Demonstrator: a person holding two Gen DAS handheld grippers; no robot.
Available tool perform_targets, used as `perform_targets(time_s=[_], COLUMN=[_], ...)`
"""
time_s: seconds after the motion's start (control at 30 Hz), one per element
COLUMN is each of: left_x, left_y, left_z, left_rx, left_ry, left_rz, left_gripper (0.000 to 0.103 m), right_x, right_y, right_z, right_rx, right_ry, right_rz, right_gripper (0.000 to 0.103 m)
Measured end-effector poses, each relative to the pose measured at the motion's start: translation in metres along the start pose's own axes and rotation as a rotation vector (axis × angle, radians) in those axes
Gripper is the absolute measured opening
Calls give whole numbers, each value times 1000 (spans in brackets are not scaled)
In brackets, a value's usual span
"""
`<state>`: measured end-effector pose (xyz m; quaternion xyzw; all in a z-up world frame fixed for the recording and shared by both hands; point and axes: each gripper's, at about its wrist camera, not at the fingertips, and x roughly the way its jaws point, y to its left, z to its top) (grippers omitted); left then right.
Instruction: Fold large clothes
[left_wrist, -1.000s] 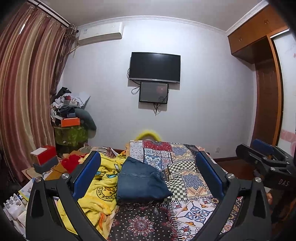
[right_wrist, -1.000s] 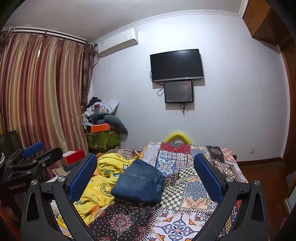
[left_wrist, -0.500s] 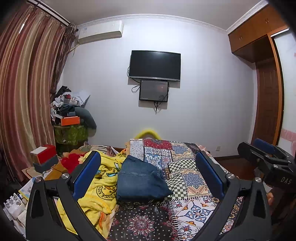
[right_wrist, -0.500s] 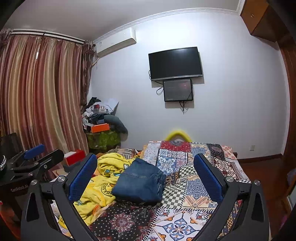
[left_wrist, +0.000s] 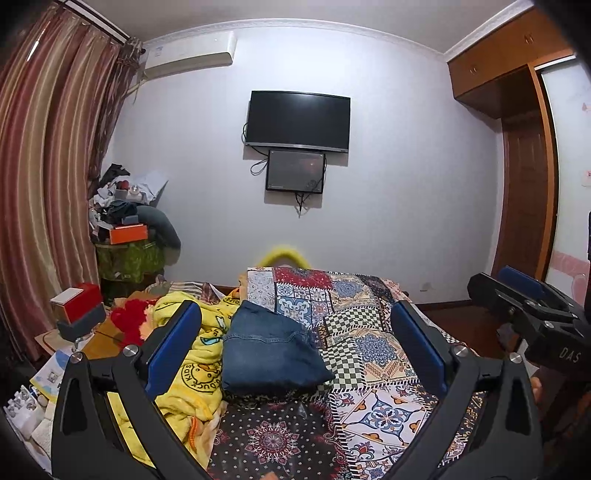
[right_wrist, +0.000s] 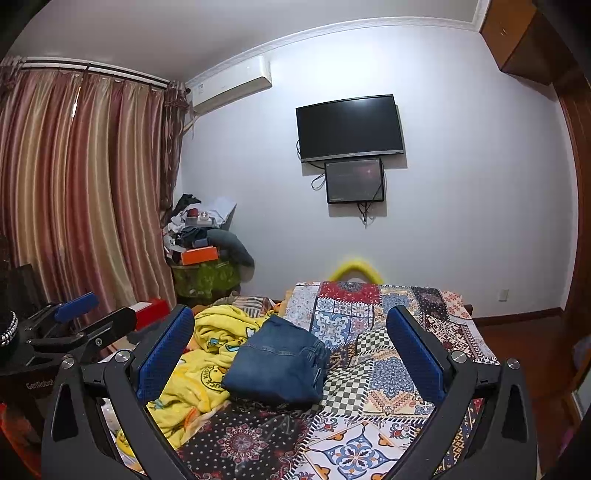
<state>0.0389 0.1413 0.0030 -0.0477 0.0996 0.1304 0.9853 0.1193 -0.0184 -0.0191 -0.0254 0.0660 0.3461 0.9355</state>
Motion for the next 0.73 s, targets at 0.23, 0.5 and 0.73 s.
perform_targets(time_s=[0.23, 0.5, 0.73], left_x=[2, 2, 4], left_y=[-2, -2, -1], left_z=[0, 0, -3], left_rx=[11, 15, 11], left_ry=[2, 2, 7], left_rz=[-10, -17, -18], left_gripper=[103, 103, 103], right_x=[0, 2, 4], right_y=[-2, -1, -3], right_z=[1, 0, -2], right_rx=[5, 4, 14], right_ry=[4, 7, 16], right_rz=[1, -3, 0], right_gripper=[103, 103, 103])
